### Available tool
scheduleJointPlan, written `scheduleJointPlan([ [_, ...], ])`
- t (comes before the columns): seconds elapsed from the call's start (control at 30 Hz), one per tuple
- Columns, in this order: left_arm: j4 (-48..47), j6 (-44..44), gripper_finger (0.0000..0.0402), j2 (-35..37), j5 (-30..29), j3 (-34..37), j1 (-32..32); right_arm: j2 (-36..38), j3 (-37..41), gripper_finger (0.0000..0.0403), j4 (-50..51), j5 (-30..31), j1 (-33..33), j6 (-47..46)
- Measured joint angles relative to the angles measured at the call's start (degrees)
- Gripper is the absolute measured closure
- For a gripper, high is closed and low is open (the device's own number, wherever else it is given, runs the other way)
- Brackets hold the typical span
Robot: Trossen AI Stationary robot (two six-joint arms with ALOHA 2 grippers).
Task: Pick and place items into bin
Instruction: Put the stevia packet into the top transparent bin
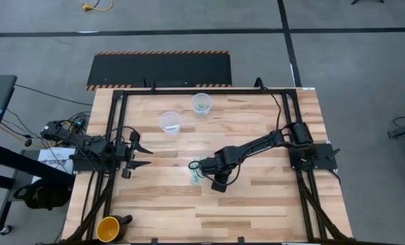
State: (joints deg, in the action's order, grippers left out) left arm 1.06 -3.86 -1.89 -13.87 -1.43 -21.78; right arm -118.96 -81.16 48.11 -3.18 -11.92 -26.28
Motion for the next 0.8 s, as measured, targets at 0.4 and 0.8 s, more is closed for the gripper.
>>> scheduleJointPlan([
  [0.4,0.0,0.0,0.0235,0.0,0.0,0.0,0.0,-0.2,0.1,0.0302,-0.7,-0.1,0.9,5.3],
  [0.8,0.0,0.0,0.0235,0.0,0.0,0.0,0.0,-0.3,0.1,0.039,-5.8,0.3,1.2,5.3],
])
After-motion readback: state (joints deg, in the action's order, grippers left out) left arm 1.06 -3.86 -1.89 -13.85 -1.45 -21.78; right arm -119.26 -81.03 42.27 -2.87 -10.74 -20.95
